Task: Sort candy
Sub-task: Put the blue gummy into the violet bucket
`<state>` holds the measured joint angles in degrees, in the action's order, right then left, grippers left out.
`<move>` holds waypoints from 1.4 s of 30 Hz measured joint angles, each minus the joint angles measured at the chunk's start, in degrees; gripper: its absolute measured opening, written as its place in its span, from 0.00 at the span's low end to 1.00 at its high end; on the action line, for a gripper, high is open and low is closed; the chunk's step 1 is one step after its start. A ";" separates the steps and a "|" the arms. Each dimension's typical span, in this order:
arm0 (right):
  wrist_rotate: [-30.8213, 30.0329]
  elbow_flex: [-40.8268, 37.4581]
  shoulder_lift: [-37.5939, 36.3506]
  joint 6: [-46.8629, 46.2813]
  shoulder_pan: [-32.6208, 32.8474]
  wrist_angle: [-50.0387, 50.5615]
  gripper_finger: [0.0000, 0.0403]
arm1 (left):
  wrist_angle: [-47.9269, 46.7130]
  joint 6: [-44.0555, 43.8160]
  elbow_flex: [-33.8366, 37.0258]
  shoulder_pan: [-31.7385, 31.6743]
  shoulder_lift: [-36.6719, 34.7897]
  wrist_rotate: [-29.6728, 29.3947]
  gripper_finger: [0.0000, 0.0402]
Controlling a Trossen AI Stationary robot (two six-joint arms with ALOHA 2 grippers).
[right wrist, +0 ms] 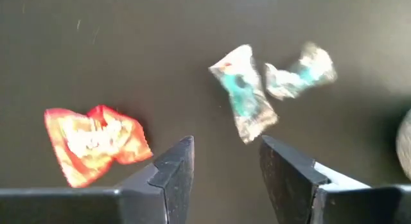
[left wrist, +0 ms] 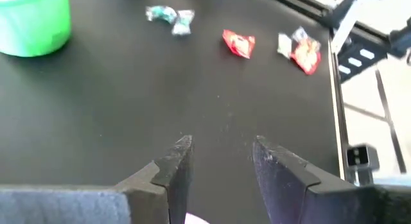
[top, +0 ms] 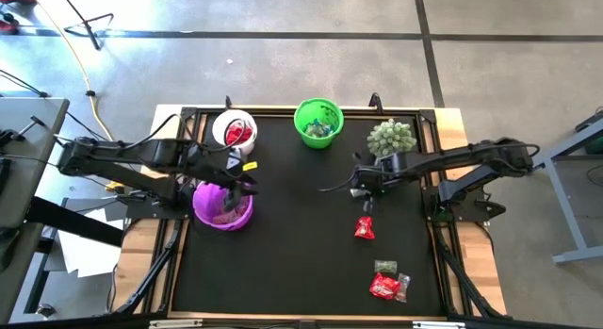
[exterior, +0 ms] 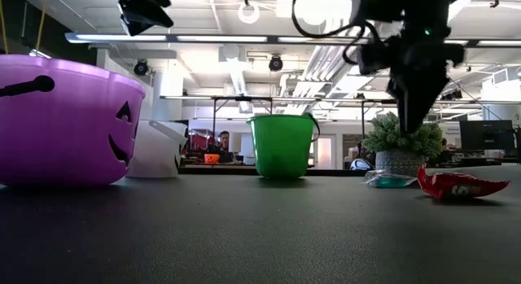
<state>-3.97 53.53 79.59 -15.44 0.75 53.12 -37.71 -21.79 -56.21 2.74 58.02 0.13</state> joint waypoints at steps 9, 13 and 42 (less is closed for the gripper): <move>-0.94 -11.42 0.00 13.65 0.00 -16.37 0.42 | 5.60 -5.15 0.00 -0.89 0.00 -2.87 0.36; -7.22 -13.39 0.00 14.44 -0.09 -20.48 0.42 | 8.07 -5.16 0.00 -0.89 0.00 -5.07 0.36; -0.33 -19.13 -0.02 3.55 -5.77 -32.13 0.12 | 14.78 -4.09 0.00 -0.89 0.00 -6.31 0.36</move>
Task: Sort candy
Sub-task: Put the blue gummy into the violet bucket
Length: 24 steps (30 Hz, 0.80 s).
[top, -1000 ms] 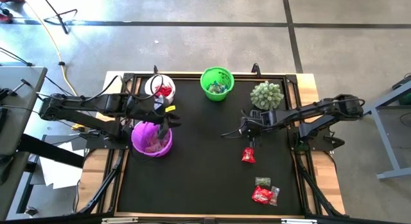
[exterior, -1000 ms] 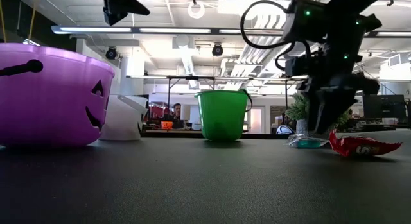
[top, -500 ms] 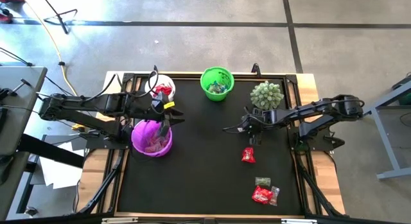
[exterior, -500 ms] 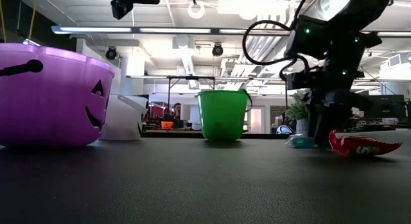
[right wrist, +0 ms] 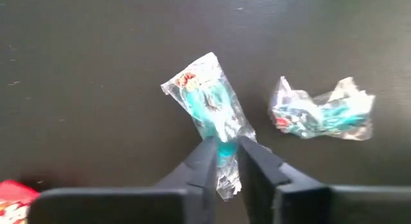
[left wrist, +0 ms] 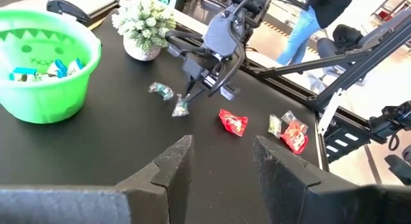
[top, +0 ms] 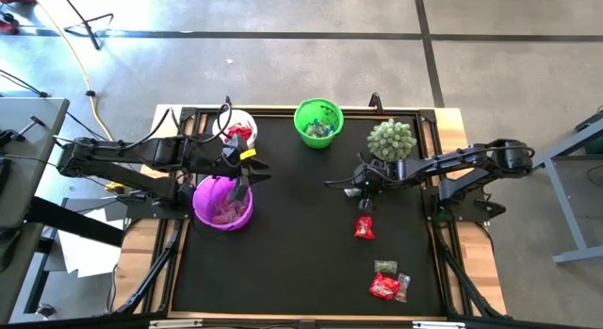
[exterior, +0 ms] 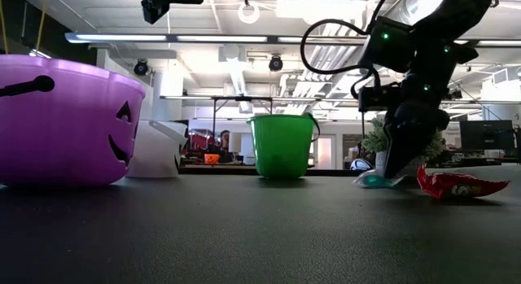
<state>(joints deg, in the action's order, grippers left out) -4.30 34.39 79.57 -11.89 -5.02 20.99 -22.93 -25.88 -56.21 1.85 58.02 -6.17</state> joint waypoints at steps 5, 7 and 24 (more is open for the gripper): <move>3.85 0.02 0.00 -0.85 0.02 0.00 0.01 | -0.12 0.15 0.00 0.00 0.00 0.93 0.36; 4.31 0.02 0.00 -2.82 0.02 0.00 0.01 | -0.29 0.21 0.00 0.02 0.00 1.22 0.36; 5.34 7.99 -0.26 -11.11 0.02 -6.14 0.00 | -0.36 0.15 0.00 -0.09 -0.02 1.07 0.36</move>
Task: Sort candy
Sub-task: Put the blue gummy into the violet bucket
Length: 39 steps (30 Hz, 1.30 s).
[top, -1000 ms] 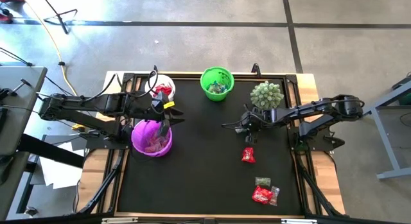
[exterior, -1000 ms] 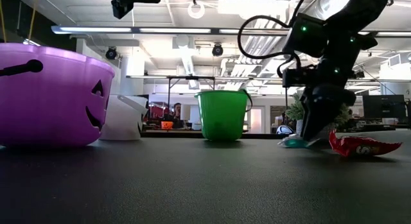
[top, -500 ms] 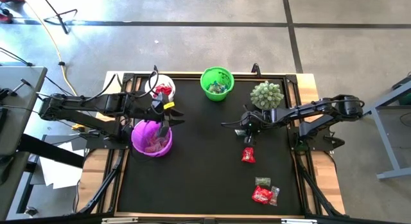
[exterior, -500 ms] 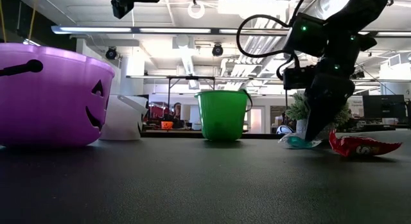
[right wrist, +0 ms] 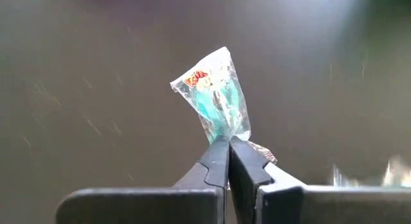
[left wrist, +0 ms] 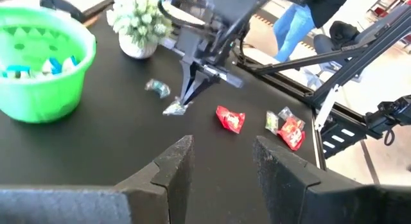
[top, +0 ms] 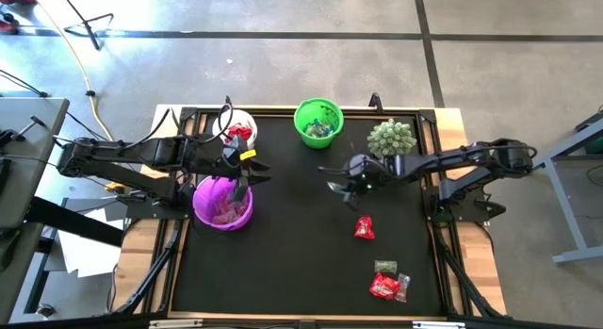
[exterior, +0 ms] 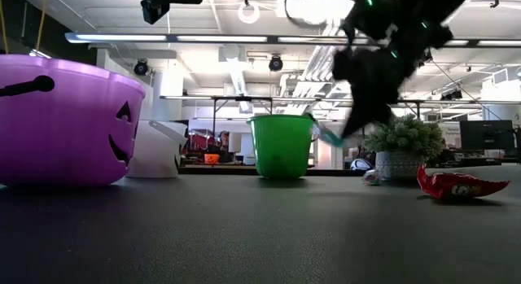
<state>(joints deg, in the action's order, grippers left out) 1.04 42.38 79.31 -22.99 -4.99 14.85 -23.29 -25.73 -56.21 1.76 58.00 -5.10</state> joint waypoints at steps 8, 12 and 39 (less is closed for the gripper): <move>-7.86 19.39 0.00 10.38 0.02 -0.34 0.00 | 5.95 5.86 0.00 -2.60 -0.04 -0.50 0.36; -10.53 26.26 -0.02 12.93 0.00 -0.32 0.00 | 13.55 10.32 -0.02 -3.63 -0.04 -0.68 0.36; -12.16 32.57 1.69 32.09 2.87 -11.16 0.00 | 38.99 27.50 -0.02 -7.90 9.16 0.54 0.48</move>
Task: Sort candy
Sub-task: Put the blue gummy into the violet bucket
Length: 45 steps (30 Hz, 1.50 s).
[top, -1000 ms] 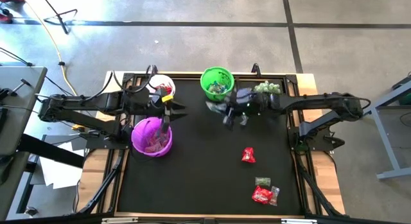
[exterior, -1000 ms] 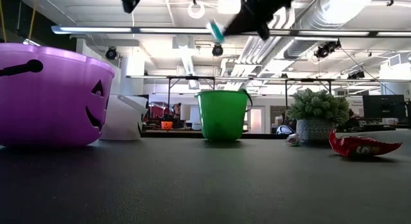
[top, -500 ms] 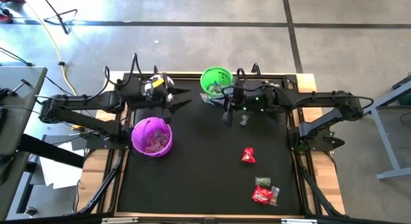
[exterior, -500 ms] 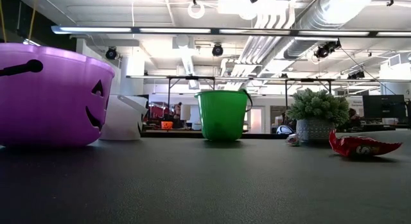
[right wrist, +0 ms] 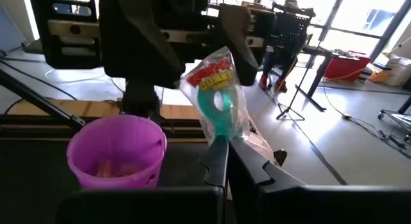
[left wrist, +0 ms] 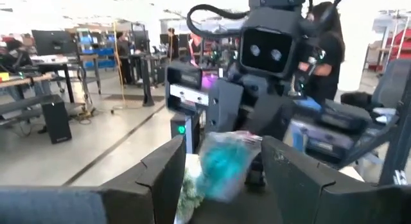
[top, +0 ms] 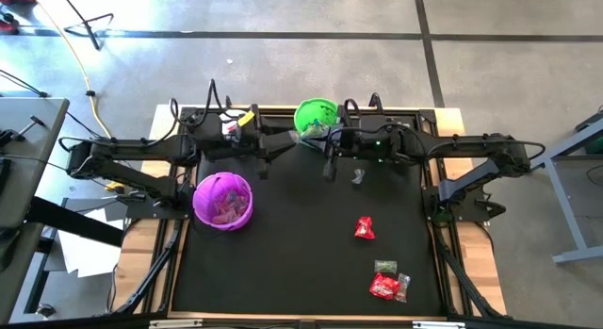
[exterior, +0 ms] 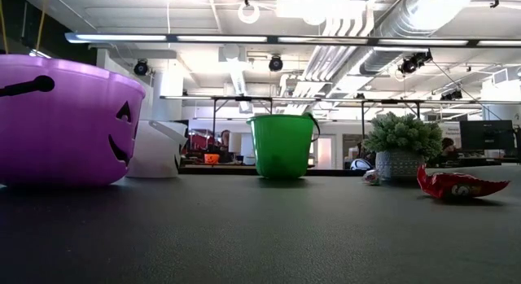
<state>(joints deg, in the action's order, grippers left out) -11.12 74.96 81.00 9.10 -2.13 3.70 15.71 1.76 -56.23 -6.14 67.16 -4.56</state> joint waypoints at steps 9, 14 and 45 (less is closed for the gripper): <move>0.59 -0.01 2.04 -0.14 0.67 -2.62 0.00 | 2.47 -0.41 0.00 -0.64 2.47 -0.08 0.46; 0.47 -0.02 2.04 -0.19 0.64 -3.12 0.00 | 2.25 0.48 0.00 -0.64 2.42 -0.62 0.34; -12.73 -0.02 1.94 -1.66 0.79 9.91 0.37 | -24.97 -7.42 0.00 0.04 -9.79 -3.57 0.00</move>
<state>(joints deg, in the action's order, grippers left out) -23.86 74.94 82.94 7.44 -1.34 13.61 -9.26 -5.65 -56.23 -6.10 57.37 -8.13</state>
